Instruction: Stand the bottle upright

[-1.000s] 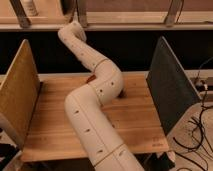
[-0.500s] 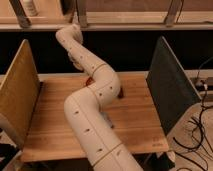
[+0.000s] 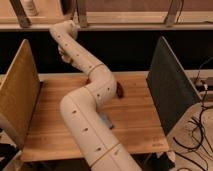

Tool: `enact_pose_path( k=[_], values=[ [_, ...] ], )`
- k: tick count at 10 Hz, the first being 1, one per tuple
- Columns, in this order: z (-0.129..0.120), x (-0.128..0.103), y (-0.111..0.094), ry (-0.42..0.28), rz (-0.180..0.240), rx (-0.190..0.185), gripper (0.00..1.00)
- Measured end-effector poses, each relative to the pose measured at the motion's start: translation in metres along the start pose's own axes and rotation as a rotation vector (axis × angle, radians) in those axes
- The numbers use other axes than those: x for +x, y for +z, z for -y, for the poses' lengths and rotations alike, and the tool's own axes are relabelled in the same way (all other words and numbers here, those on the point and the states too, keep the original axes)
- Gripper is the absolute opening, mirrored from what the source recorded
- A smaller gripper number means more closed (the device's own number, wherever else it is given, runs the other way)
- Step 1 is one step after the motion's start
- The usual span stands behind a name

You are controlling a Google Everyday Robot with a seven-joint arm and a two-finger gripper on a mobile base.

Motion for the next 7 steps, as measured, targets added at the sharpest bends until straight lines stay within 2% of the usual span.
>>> enact_pose_path(
  k=[2,4,5,7],
  values=[
    [0.002,-0.011,-0.002,0.028,0.097,-0.021,0.0],
    [0.002,-0.015,0.002,0.122,0.208,-0.07,0.0],
    [0.003,-0.014,0.001,0.142,0.226,-0.077,0.0],
    [0.001,-0.018,0.002,0.14,0.229,-0.08,0.0]
  ],
)
